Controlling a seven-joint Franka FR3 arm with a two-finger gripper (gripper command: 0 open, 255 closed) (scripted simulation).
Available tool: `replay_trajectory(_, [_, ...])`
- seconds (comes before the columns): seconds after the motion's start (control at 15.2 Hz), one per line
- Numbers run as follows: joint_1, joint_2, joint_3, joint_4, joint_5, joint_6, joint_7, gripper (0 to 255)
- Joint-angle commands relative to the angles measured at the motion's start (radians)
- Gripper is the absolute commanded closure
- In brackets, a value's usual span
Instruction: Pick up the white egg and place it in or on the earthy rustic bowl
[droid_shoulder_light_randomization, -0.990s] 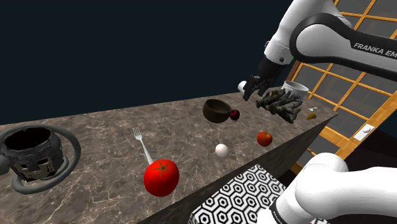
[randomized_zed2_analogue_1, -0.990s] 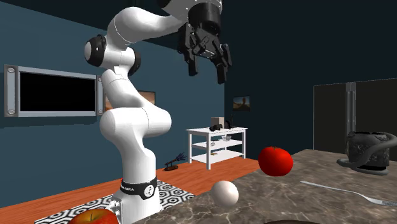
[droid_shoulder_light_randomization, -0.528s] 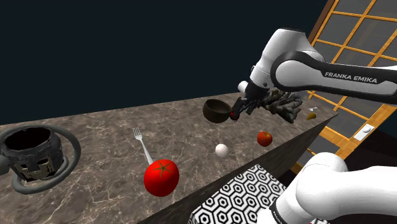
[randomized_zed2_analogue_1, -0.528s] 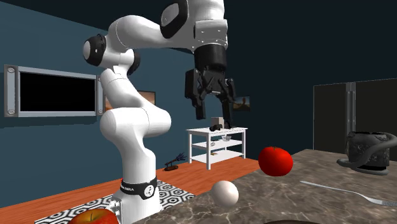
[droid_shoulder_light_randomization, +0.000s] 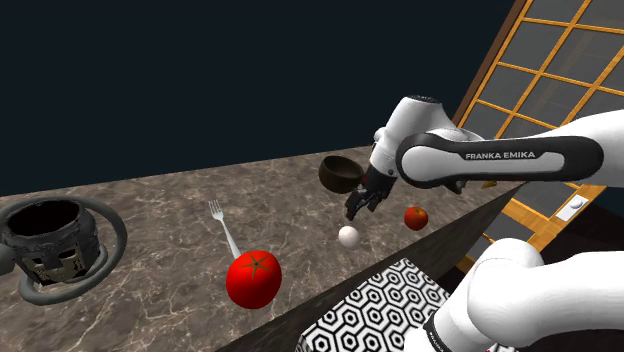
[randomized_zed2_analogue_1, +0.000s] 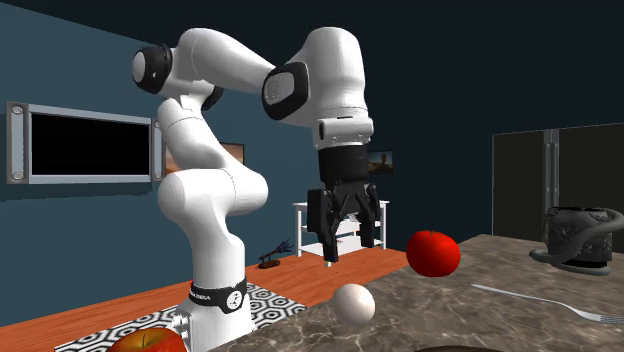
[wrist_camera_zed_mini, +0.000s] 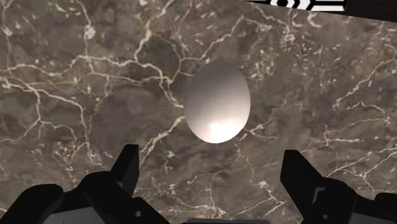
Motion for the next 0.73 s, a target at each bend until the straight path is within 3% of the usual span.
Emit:
replay_trajectory(0.0, [0.012, 0.033, -0.005, -0.049, 0.016, 0.074, -0.005, 0])
replay_trajectory(0.66, [0.035, 0.178, -0.009, -0.124, 0.042, 0.287, -0.013, 0])
